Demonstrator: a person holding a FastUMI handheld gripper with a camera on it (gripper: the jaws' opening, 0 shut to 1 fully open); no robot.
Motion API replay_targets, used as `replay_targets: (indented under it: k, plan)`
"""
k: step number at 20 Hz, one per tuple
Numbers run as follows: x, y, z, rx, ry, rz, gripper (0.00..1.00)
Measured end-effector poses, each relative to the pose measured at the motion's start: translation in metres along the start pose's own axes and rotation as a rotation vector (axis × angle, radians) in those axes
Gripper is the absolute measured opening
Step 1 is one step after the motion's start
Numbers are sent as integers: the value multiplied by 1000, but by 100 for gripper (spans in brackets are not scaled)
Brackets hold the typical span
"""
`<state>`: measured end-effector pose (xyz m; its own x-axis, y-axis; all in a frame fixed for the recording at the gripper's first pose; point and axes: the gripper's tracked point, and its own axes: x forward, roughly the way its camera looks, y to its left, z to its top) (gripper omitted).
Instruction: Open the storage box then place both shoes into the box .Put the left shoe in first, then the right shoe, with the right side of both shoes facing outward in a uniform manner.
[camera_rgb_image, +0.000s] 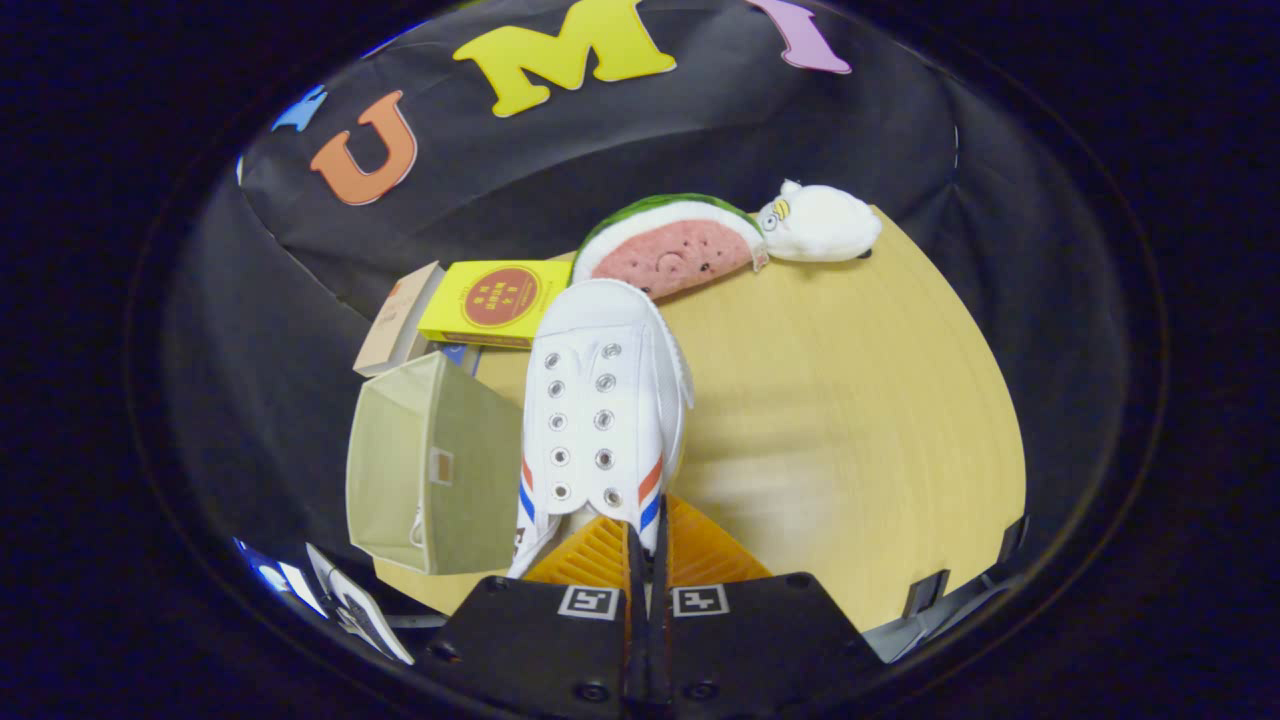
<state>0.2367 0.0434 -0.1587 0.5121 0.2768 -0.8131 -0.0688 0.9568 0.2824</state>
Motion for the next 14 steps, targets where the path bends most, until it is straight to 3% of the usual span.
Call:
replay_targets:
  k: [3, 8, 14]
  plan:
    - [-7, 71, -1, 14, -42, 25, 6]
    - [18, 171, -14, -10, -60, 49, 6]
    - [73, 210, -40, -23, -22, -21, 6]
